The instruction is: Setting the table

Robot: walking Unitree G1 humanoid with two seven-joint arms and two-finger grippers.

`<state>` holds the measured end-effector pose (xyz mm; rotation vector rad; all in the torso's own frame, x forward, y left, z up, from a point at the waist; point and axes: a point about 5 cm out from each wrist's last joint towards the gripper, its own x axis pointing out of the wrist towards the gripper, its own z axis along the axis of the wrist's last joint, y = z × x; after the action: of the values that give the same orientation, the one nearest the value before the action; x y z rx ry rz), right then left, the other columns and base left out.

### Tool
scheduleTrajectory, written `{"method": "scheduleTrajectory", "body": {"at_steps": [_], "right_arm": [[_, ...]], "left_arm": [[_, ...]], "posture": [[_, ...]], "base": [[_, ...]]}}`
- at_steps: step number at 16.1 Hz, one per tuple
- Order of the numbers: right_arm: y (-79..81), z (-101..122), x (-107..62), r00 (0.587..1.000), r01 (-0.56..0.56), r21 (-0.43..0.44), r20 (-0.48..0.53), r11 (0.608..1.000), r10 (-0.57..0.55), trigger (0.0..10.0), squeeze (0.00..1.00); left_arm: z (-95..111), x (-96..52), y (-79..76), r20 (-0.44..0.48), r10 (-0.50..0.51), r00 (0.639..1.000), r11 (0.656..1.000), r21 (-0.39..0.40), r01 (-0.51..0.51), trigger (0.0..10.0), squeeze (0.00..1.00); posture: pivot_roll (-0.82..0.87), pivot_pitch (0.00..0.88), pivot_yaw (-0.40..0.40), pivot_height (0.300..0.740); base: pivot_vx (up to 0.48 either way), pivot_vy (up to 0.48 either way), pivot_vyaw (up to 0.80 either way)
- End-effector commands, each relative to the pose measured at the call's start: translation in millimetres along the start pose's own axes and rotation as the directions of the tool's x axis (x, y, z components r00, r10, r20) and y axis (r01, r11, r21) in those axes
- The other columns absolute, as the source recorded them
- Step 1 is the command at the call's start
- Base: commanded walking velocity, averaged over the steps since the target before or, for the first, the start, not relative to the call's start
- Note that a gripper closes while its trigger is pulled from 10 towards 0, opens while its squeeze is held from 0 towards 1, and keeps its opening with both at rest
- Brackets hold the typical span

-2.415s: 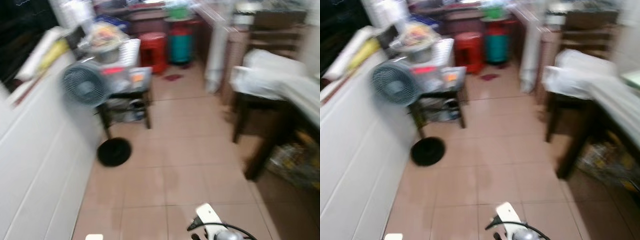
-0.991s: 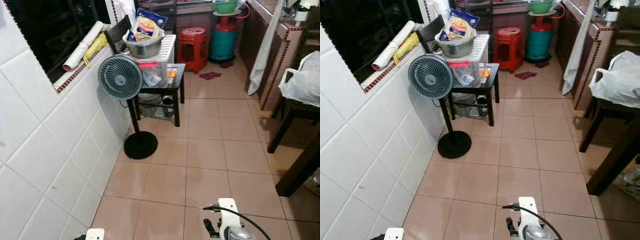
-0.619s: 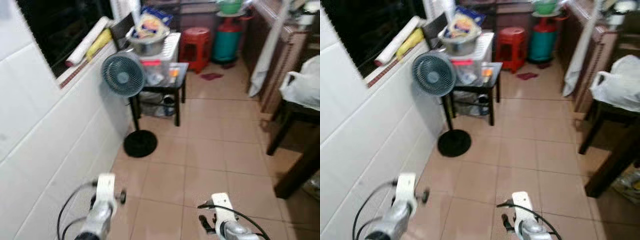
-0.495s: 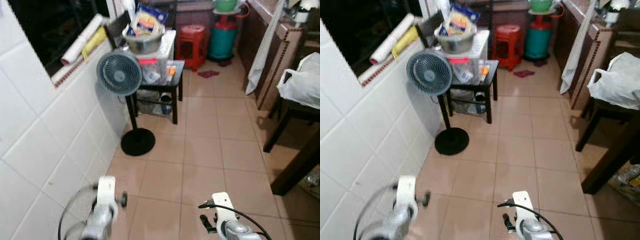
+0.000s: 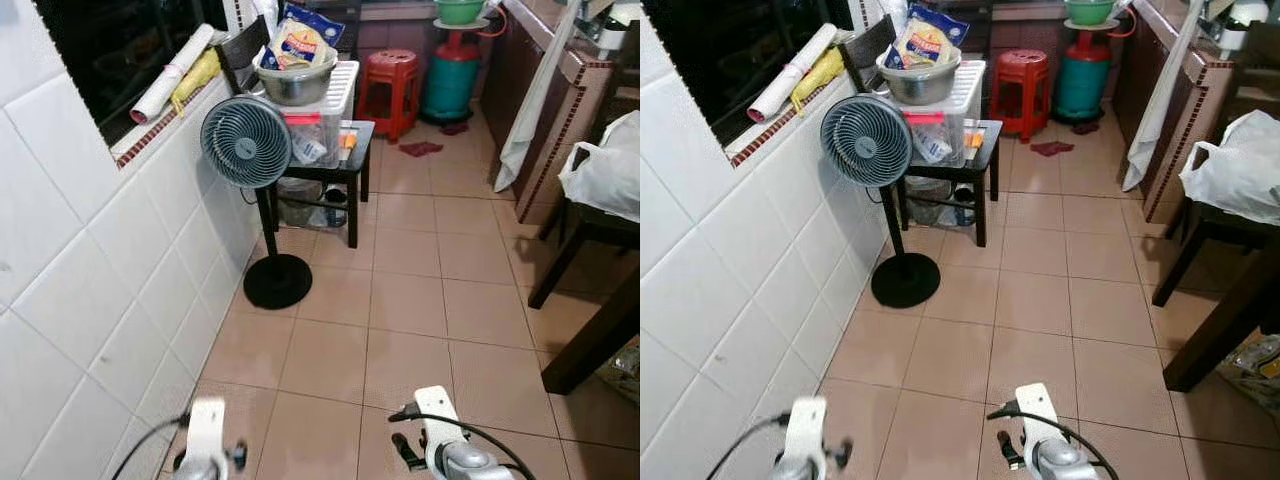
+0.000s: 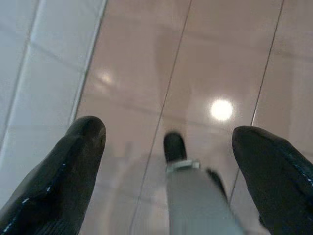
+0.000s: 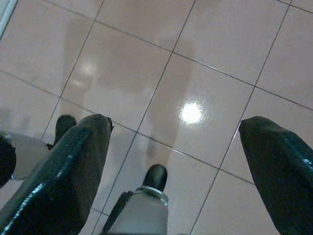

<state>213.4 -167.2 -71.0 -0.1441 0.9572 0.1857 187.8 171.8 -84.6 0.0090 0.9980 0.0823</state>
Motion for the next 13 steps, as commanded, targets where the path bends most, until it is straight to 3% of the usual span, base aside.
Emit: {"method": "scheduleTrajectory", "body": {"at_steps": [1, 7, 13], "right_arm": [[4.2, 0.1, 0.6, 1.000, -0.012, -0.011, -0.001, 1.000, 0.012, 10.0, 0.00], [7.9, 2.6, 1.3, 1.000, -0.031, -0.066, -0.002, 0.997, 0.031, 10.0, 0.00], [6.7, 1.4, 0.9, 0.999, -0.038, -0.080, -0.007, 0.996, 0.038, 10.0, 0.00]], "left_arm": [[-1.5, -0.1, 7.6, -0.020, 0.006, 1.000, 1.000, 0.002, -0.006, 10.0, 0.00], [-8.0, -1.0, 15.1, -0.056, 0.007, 0.998, 1.000, -0.011, -0.008, 10.0, 0.00], [-6.1, -0.8, 12.0, -0.046, -0.027, 0.999, 0.999, 0.029, 0.028, 10.0, 0.00]], "posture": [[-0.12, 0.000, 0.041, 0.740], [-0.09, 0.000, 0.026, 0.740], [-0.10, 0.000, 0.030, 0.740]], "base": [[0.000, 0.000, 0.00], [0.000, 0.000, 0.00], [0.000, 0.000, 0.74]]}}
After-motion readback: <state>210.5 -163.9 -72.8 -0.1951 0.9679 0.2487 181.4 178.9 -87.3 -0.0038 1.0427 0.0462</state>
